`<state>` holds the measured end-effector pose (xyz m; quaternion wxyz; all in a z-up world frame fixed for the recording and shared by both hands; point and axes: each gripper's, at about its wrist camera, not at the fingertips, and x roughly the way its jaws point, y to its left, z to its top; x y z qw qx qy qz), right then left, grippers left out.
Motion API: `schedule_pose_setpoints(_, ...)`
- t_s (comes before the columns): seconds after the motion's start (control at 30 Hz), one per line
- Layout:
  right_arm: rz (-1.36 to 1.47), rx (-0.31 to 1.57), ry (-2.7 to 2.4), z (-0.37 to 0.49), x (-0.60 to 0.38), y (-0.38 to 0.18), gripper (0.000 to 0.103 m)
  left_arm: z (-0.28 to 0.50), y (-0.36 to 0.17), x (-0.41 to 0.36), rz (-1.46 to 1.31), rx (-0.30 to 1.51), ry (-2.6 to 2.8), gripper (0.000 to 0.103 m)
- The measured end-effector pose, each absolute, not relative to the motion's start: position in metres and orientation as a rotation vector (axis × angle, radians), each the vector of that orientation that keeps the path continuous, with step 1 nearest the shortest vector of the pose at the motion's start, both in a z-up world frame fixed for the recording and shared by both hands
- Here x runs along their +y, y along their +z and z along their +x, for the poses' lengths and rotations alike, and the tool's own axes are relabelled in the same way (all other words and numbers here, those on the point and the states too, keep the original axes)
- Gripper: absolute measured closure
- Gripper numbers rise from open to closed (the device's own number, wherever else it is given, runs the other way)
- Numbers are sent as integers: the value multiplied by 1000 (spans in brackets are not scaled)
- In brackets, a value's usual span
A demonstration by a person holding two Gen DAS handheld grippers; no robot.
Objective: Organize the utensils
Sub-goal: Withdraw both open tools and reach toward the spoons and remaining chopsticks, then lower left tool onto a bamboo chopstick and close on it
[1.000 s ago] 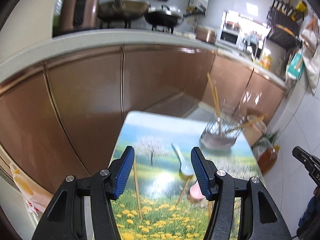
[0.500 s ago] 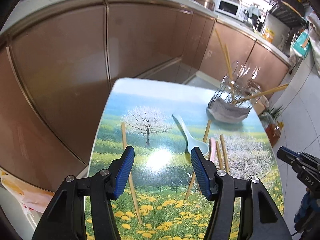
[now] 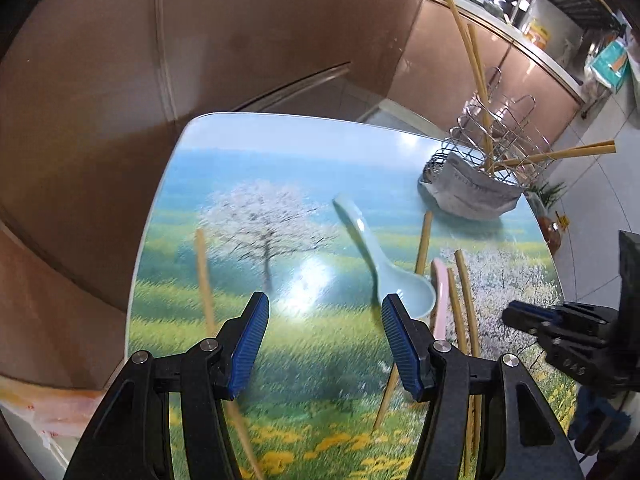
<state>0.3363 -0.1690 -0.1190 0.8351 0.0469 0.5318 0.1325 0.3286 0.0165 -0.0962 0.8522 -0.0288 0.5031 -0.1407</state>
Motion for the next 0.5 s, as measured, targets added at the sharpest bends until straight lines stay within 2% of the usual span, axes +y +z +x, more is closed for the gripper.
schedule_pose_setpoints(0.5,39,1200,295,371,-151,-151,93,399,-120,-68,92,1180,-462,49)
